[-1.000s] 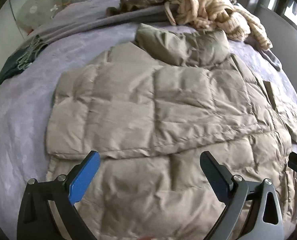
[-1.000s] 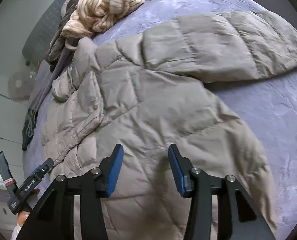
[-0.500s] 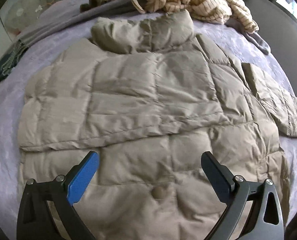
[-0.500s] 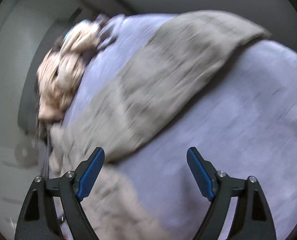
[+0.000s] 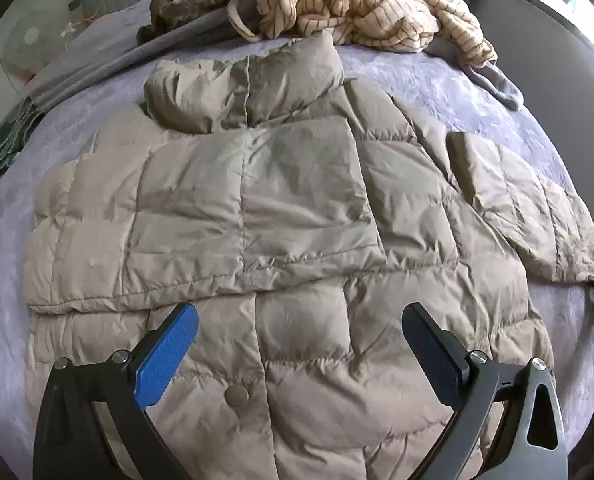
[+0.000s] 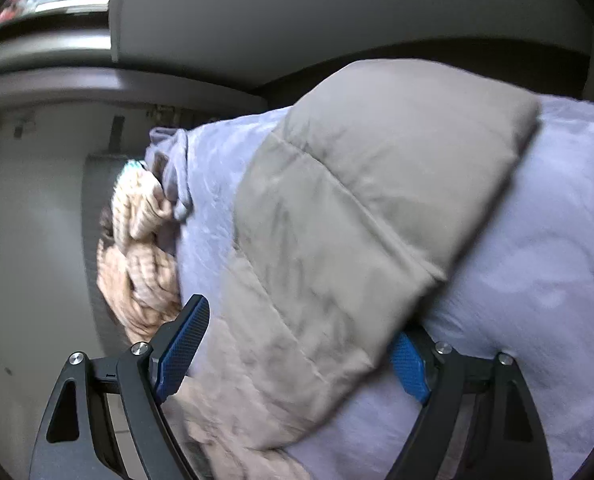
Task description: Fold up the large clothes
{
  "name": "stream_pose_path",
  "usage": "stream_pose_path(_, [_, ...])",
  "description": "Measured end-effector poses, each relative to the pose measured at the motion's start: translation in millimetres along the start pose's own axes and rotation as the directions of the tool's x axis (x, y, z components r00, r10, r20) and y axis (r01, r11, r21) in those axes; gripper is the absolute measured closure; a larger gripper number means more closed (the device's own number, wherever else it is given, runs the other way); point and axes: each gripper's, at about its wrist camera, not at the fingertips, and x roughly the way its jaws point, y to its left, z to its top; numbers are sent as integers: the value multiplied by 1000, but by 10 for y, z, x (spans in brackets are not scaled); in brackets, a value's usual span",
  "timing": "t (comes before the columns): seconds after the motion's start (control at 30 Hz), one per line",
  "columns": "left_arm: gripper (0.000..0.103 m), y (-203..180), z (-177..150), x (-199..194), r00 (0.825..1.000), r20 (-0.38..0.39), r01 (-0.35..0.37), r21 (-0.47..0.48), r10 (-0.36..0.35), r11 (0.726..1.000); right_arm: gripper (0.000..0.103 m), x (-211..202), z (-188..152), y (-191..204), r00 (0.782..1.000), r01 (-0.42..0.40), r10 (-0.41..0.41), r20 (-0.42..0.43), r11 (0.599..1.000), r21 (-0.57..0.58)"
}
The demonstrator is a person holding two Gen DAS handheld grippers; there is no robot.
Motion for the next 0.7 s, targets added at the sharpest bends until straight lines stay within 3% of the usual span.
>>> stream_pose_path(0.07, [1, 1, 18, -14, 1000, 5, -4, -7, 4, 1000, 41, 66, 37, -12, 999, -32, 33, -23, 998, 54])
stream_pose_path(0.13, [1, 34, 45, -26, 1000, 7, -3, -20, 3, 1000, 91, 151, 36, -30, 995, -65, 73, -74, 993, 104])
stream_pose_path(0.17, [1, 53, 55, -30, 1000, 8, -3, -23, 3, 1000, 97, 189, 20, -2, 992, -83, 93, -91, 991, 109])
stream_pose_path(0.3, [1, 235, 105, -99, 999, 35, -25, -39, 27, 999, 97, 185, -123, 375, 992, -86, 82, -95, 996, -34])
stream_pose_path(0.43, [1, 492, 162, -131, 996, 61, -59, -71, 64, 996, 97, 229, -486, 1020, 991, -86, 54, -124, 959, -270])
stream_pose_path(0.5, [1, 674, 193, -142, 994, 71, -72, -98, 79, 993, 97, 301, -750, 1375, 989, -93, 39, -141, 914, -396])
stream_pose_path(0.6, [1, 921, 219, -169, 991, 83, -89, -133, 100, 987, 97, 461, -1227, 1895, 987, -97, 5, -159, 809, -579])
stream_pose_path(0.7, [1, 1149, 221, -185, 988, 92, -111, -152, 126, 982, 97, 717, -1908, 2377, 984, -106, -38, -172, 649, -754])
